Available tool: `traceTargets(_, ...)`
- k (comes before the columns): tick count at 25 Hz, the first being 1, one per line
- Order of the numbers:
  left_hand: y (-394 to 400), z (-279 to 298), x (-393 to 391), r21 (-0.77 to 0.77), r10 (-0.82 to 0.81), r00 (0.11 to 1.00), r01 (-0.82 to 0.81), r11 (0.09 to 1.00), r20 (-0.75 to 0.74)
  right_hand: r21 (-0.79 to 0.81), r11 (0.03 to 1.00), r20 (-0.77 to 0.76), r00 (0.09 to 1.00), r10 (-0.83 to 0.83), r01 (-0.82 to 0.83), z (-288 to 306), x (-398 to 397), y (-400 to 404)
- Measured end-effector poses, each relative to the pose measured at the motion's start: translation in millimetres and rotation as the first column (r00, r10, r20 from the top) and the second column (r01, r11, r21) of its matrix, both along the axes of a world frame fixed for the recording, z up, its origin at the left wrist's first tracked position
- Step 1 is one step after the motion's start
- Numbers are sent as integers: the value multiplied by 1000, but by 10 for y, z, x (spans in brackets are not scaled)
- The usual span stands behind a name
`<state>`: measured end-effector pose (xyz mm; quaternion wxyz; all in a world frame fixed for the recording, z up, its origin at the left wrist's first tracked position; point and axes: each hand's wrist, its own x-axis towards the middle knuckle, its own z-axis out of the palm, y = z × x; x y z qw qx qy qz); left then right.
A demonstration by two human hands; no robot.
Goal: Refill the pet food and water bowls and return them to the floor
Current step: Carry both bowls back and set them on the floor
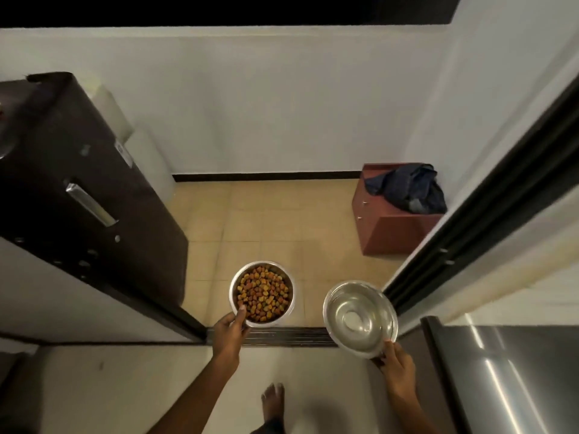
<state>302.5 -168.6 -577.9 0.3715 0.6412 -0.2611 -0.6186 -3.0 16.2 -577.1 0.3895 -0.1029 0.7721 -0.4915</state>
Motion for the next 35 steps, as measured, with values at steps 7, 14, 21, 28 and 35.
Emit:
traceTargets(7,-1627,84,70,6,44,997,-45,999,70,-88,991,92,991,-93,101,86,89,-1939)
traceTargets(14,-3172,-520,-403,9,118,984,-120,993,133,-92,991,77,993,-86,93,-685,-413,-3862)
traceTargets(21,-5157,-3152,-1011,42,80,979,-90,995,185,-56,997,95,994,-54,59,-3241,-930,-5851)
traceTargets(28,-6842,-6268,-1529,21,29,991,-32,999,134,-11,983,290,941,-173,184,-6289,-1382,-7347)
traceTargets(35,-7444,-7973,-1811,162,-147,940,101,982,307,73,977,274,937,-214,202,-7817,-1741,-7810)
